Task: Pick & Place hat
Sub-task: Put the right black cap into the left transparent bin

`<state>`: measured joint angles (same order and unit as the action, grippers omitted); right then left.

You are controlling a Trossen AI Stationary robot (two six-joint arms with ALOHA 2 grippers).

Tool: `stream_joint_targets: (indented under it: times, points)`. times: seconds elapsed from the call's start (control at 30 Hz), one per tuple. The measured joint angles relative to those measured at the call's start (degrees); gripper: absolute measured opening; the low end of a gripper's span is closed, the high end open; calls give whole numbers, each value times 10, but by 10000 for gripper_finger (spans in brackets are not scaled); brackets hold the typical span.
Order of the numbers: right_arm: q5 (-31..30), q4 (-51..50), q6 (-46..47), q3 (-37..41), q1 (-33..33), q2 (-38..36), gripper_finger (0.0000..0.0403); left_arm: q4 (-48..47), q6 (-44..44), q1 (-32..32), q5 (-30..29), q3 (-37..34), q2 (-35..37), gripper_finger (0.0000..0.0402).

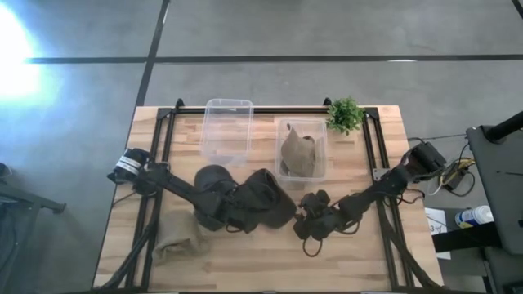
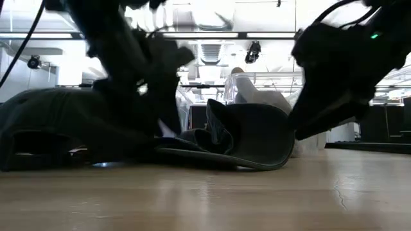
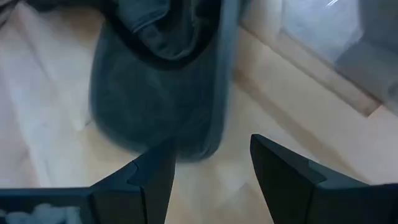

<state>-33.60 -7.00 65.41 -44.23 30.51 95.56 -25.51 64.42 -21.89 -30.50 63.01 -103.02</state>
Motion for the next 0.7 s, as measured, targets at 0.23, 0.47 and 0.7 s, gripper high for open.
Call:
stream_joint_targets:
  times: [0.23, 0.47, 0.7]
  points:
    - [-5, 14, -26, -2, -30, 10, 203, 113, 28, 3, -1, -74, 1, 213]
    - [44, 115, -101, -2, -65, 41, 203, 224, 20, 11, 12, -112, 1, 213]
    - [88, 128, -116, -5, -72, 42, 148, 257, 26, 11, 30, -113, 1, 213]
